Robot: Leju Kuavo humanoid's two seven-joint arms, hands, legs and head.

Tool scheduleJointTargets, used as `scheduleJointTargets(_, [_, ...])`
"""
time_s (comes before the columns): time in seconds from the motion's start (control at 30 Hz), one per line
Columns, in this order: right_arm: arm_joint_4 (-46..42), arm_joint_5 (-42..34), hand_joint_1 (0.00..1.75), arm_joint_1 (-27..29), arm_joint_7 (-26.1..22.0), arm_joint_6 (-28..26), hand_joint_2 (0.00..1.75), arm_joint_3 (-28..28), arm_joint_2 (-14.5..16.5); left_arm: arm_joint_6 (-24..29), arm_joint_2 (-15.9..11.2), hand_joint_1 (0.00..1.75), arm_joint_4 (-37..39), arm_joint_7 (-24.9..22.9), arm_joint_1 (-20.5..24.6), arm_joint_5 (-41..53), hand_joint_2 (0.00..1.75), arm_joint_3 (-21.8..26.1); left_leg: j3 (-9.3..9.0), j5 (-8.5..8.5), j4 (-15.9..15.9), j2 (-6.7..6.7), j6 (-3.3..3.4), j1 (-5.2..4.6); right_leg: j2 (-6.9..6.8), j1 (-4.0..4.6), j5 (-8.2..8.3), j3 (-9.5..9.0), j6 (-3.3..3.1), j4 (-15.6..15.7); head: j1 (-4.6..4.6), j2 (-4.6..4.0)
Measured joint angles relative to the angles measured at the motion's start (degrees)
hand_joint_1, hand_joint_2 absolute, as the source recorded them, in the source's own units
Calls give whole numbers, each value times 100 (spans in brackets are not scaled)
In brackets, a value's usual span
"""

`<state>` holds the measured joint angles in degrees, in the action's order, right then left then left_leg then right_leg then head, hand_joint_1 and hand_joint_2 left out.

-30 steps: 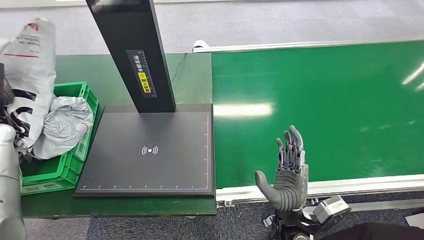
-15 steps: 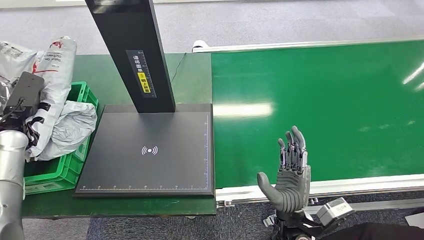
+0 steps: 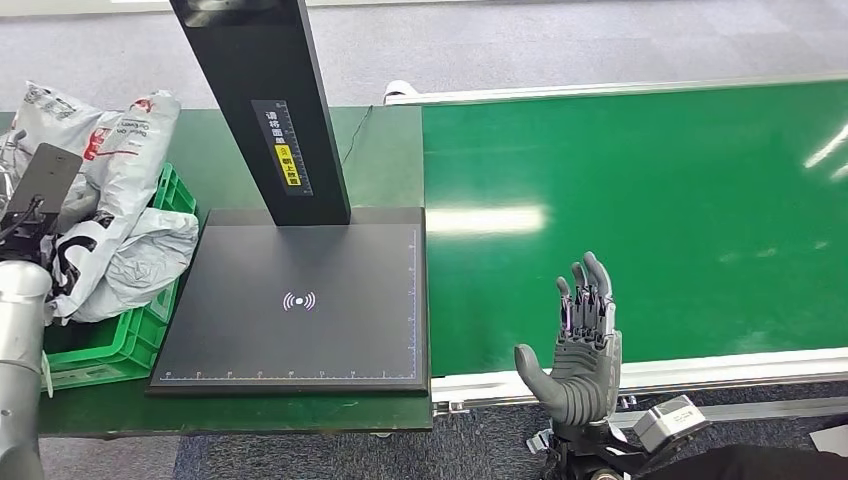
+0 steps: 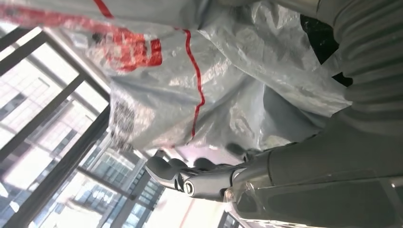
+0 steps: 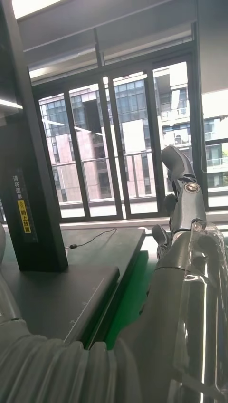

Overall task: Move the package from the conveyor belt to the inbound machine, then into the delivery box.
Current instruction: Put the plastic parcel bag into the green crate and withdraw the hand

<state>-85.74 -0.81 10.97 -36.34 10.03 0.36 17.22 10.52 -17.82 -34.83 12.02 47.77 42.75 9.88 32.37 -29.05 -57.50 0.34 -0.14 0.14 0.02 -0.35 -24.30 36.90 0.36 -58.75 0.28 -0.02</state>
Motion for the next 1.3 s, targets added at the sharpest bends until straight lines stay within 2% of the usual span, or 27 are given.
scheduleJointTargets(0.17, [34,-8,0,2,-24,-109,175,-1,0,705,-33,0,-658,747,-202,-1185,175,481,1,0,0,4,0,1,2,1,-1,3,0,-1,0,1])
scheduleJointTargets(0.3, [79,-53,0,-4,-60,-217,175,17,-3,1022,-73,0,-1341,1190,-376,-2134,175,888,2,-1,1,0,-1,1,0,1,-4,2,0,0,0,1])
scheduleJointTargets(0.5, [119,-63,0,-21,-54,-287,175,21,-4,1187,-139,0,-1992,1249,-462,-2542,175,988,0,0,0,-3,0,1,-2,0,-3,-3,-1,1,0,0])
scheduleJointTargets(0.67, [122,52,0,-16,17,-271,175,7,1,1417,-295,0,-2379,1301,-393,-3030,175,1008,0,0,1,0,-1,1,0,1,-2,-1,-2,-2,0,0])
scheduleJointTargets(0.73, [122,100,0,-16,38,-240,175,-6,3,1437,-361,0,-2689,1379,-551,-3309,175,1081,-2,-3,2,5,-4,1,5,0,-4,1,-4,-3,-2,1])
scheduleJointTargets(0.8, [122,140,0,-17,44,-207,175,-25,9,1430,-335,0,-3179,1553,-896,-3603,175,1214,-4,-7,2,11,-9,0,10,1,-7,5,-5,-2,-2,1])
scheduleJointTargets(0.9, [122,193,0,-19,43,-200,175,-69,32,1378,-82,0,-4140,1876,-1619,-3920,175,1360,-3,-10,1,8,-9,-3,11,-2,-14,5,-5,0,1,1])
scheduleJointTargets(1.07, [66,248,0,45,27,-298,175,-147,76,1242,758,0,-6105,2687,-3328,-4513,175,1134,-8,-28,1,23,4,-14,18,-10,-18,3,0,9,0,1])
scheduleJointTargets(1.17, [-8,413,0,114,21,-462,175,-195,99,881,1273,0,-6981,2795,-4287,-4384,175,623,-13,-39,0,20,16,-18,18,-12,-28,-5,15,16,0,1])
scheduleJointTargets(1.3, [-37,861,0,145,-4,-885,175,-208,107,92,1636,0,-7179,2639,-5239,-3734,175,-609,-16,-48,1,6,18,-18,12,-13,-35,-18,24,18,1,1])
